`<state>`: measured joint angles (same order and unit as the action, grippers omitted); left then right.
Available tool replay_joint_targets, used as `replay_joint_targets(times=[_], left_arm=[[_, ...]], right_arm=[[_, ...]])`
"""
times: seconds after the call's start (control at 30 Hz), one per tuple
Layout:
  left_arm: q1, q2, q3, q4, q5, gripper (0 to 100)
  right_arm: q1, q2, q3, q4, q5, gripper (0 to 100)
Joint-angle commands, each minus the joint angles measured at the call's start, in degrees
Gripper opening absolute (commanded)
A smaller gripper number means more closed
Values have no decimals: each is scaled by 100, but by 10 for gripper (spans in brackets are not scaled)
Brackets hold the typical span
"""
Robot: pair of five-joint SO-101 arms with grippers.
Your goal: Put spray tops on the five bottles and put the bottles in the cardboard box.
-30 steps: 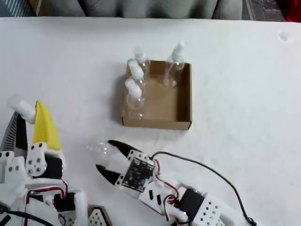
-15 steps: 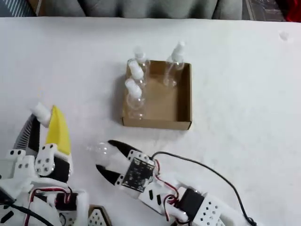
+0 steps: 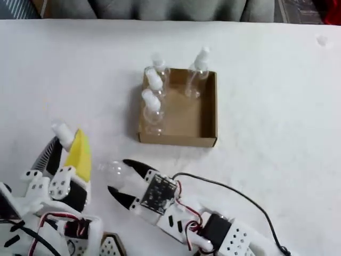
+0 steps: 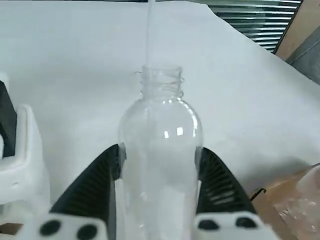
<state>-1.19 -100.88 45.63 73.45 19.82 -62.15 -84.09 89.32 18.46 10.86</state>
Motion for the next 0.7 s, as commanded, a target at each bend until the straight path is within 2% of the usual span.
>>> replay_joint_targets(times=[0.0, 0.13, 0.47, 0.67], left_arm=[[462, -4, 264, -53, 88, 24], [892, -4, 642, -44, 88, 24], [927, -4, 695, 18, 79, 24], [1244, -4, 703, 510, -185, 24]], right_arm=[[-31, -13, -378, -127, -105, 15], [-31, -13, -369, -119, -114, 15], [4, -13, -343, -101, -88, 15], [198, -13, -369, -127, -123, 15]])
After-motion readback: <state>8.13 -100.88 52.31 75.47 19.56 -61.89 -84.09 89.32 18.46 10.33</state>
